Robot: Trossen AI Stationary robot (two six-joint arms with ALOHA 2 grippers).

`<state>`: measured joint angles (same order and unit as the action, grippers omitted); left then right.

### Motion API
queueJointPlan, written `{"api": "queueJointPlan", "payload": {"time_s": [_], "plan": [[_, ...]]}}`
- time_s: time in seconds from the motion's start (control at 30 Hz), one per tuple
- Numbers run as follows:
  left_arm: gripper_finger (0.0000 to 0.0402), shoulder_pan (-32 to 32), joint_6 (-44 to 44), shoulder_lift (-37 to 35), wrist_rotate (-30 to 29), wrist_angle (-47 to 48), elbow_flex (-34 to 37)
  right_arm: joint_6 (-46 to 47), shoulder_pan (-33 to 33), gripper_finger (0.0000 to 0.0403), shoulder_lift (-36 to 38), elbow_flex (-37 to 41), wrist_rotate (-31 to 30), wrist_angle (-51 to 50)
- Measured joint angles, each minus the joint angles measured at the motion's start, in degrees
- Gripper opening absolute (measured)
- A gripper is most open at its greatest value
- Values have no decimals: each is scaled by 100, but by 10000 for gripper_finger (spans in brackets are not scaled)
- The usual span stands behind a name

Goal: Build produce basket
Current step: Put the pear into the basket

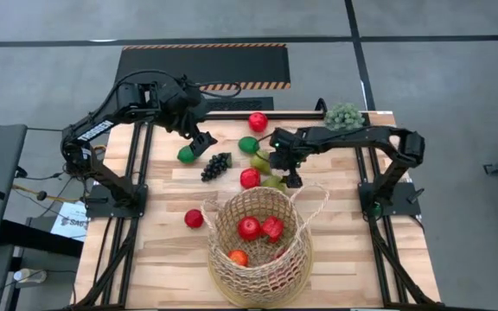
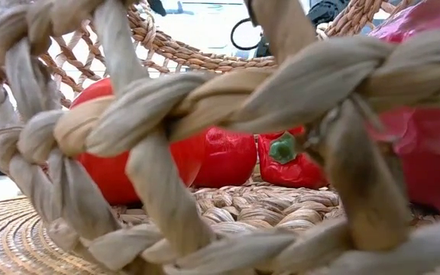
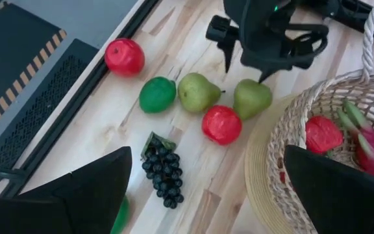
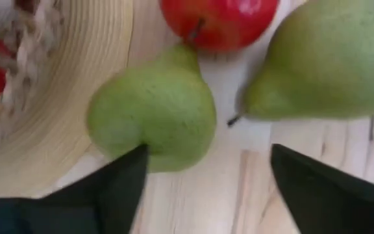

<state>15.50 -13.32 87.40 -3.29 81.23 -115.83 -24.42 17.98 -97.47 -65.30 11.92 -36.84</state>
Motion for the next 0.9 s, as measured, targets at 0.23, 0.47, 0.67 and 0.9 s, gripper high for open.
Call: {"api": "queueJointPlan", "payload": {"time_s": [0.23, 0.47, 0.67, 0.9], "plan": [[387, -39, 0, 37, 2, -26, 2, 65, -246, 371, -328, 7, -39, -186], [387, -39, -136, 28, 2, -33, 2, 199, -365, 363, 209, 2, -3, -99], [387, -126, -153, 28, 0, -120, 1, 341, -551, 375, 262, 0, 2, 520], [387, -248, -249, 30, -8, -120, 0, 204, -757, 377, -329, -10, -140, 972]]}}
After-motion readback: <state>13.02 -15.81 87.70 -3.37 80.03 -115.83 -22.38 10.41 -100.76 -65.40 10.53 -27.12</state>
